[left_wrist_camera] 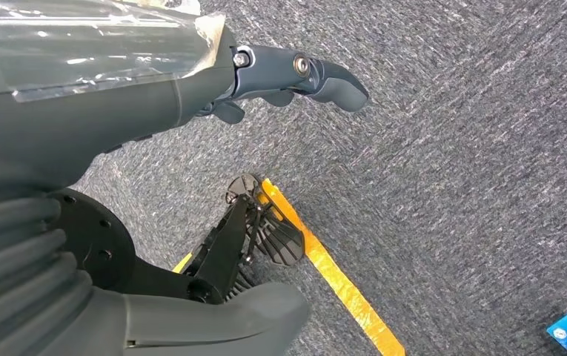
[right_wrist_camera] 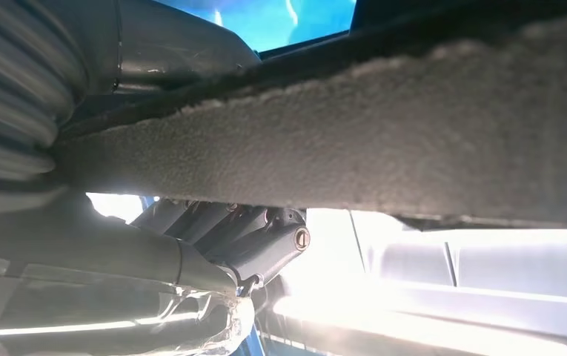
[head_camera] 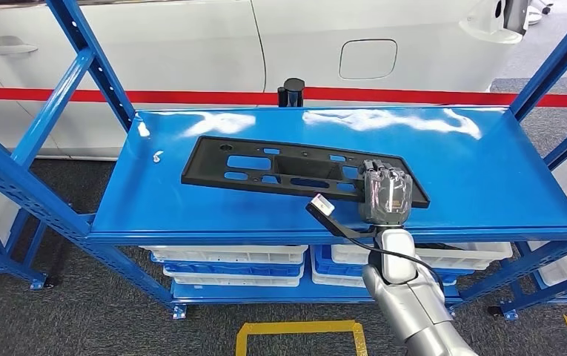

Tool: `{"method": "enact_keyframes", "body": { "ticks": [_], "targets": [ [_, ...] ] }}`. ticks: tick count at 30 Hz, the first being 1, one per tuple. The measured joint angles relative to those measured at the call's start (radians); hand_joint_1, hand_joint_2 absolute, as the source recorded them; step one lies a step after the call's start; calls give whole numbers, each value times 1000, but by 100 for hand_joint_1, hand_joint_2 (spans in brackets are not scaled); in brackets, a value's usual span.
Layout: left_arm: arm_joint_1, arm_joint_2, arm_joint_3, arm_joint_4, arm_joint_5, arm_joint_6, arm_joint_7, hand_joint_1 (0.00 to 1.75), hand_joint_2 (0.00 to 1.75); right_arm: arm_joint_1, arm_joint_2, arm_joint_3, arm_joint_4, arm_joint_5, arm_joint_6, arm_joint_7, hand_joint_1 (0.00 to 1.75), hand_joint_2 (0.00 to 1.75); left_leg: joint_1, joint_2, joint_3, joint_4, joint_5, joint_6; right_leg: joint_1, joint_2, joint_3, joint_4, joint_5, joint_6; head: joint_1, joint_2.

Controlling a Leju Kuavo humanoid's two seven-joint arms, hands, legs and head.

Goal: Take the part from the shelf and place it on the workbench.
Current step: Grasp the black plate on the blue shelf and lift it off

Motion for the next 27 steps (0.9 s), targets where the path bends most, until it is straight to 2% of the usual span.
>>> {"method": "enact_keyframes", "body": {
  "ticks": [6,10,12,14,16,19,21,23,27],
  "targets": [
    [0,0,-8,0,0,0,-1,0,175,-2,-52,78,-48,2,0,101,173,175,0,0,0,0,0,0,0,0,0,0,0,0,0,0],
    [0,1,-11,0,0,0,-2,0,175,1,-68,100,-74,1,0,99,173,175,0,0,0,0,0,0,0,0,0,0,0,0,0,0],
    [0,1,-13,0,0,0,-4,0,175,13,-67,98,-100,-2,0,54,173,175,0,0,0,0,0,0,0,0,0,0,0,0,0,0],
    [0,1,-17,0,0,0,-6,0,175,39,-50,65,-151,-29,0,-70,173,175,0,0,-1,0,0,0,0,0,-1,0,0,0,0,0],
    [0,1,-19,0,1,1,-10,0,175,68,-4,-9,-209,-107,0,-301,173,175,0,0,-1,0,0,0,0,0,-1,0,0,0,0,0],
    [0,1,-20,0,2,2,-16,0,175,97,103,-171,-259,-268,0,-691,173,175,0,-2,-2,0,0,0,1,-1,-2,0,0,0,0,0],
    [1,1,-21,0,4,2,-19,0,175,106,179,-284,-274,-368,0,-870,173,175,1,-3,-2,0,0,0,1,-1,-1,0,0,0,0,0],
    [1,2,-22,0,8,2,-21,0,175,117,236,-364,-278,-457,0,-961,173,175,0,-2,-1,0,0,0,1,-1,-1,0,0,0,0,0],
    [1,4,-22,0,15,3,-23,0,175,146,298,-425,-292,-559,0,-1015,173,175,0,-2,-1,0,0,0,0,0,-1,0,0,0,0,0]
  ]
}}
